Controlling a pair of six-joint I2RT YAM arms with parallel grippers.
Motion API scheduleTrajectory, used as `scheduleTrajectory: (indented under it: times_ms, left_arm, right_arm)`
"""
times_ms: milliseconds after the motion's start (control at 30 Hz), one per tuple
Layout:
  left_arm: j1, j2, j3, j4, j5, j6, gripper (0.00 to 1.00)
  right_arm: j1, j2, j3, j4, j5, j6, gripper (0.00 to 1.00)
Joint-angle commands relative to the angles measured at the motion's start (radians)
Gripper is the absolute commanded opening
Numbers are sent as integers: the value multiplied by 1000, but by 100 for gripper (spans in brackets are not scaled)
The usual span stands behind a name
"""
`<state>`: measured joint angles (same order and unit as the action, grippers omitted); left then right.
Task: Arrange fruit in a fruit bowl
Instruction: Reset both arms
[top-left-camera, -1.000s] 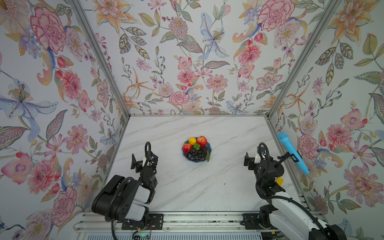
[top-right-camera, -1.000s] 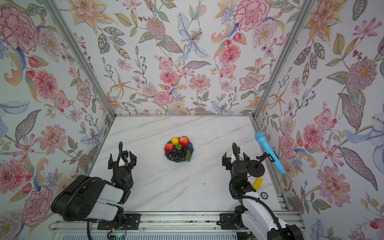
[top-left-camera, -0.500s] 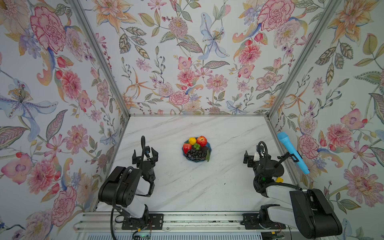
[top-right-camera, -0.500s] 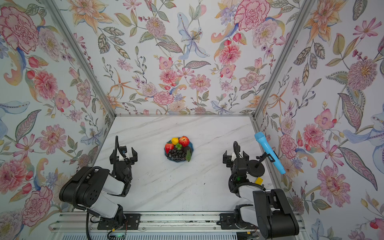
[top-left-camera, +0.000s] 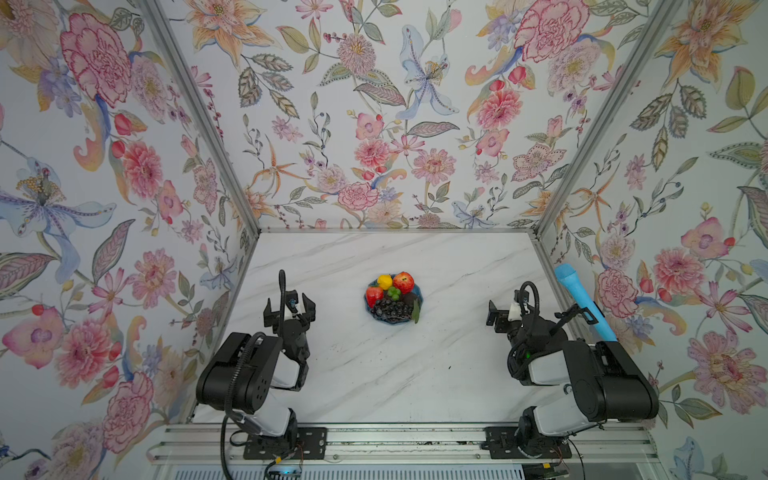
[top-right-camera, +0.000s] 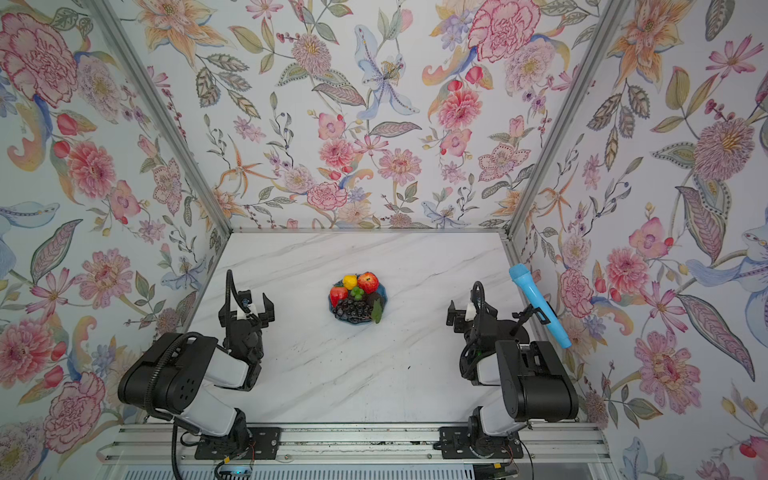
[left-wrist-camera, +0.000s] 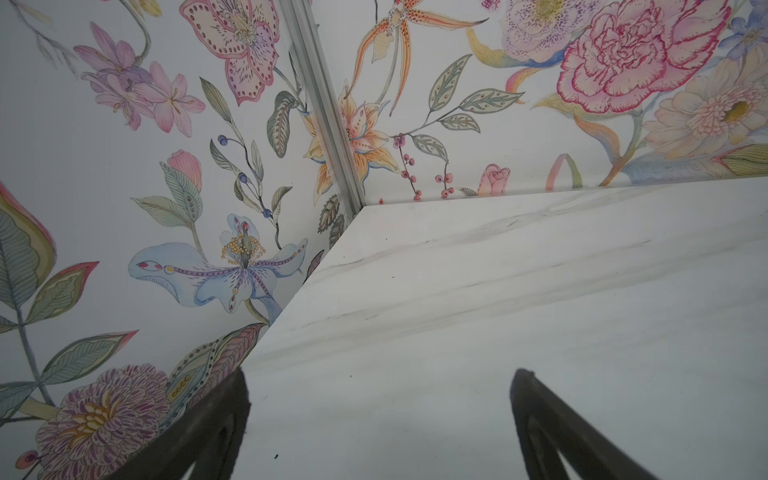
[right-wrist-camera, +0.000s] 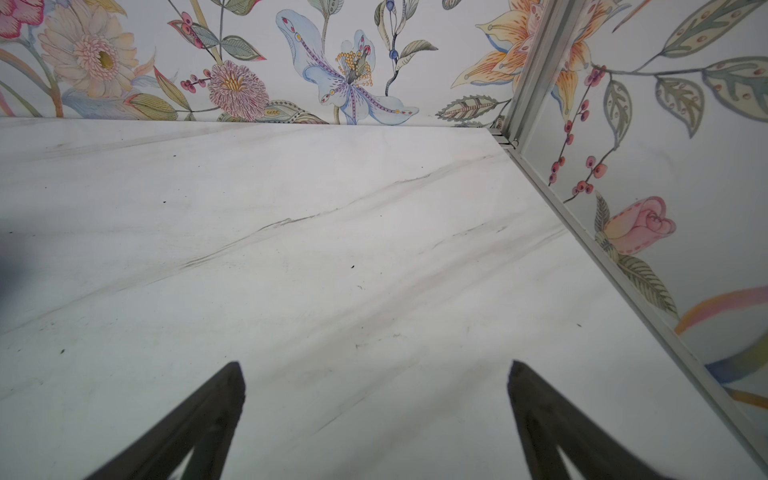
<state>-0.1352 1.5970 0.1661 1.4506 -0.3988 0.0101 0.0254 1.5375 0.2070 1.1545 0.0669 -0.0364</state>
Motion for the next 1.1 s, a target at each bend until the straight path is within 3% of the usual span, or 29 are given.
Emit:
scheduleTrajectory:
  times_ms: [0,1067]
  left_arm:
    - [9,-8,9,7,9,-15,99]
    - [9,-7,8,7,9,-13,99]
  right_arm:
    - [0,2,75,-40,20,18,99]
    - [15,8,86,-47,60,13,99]
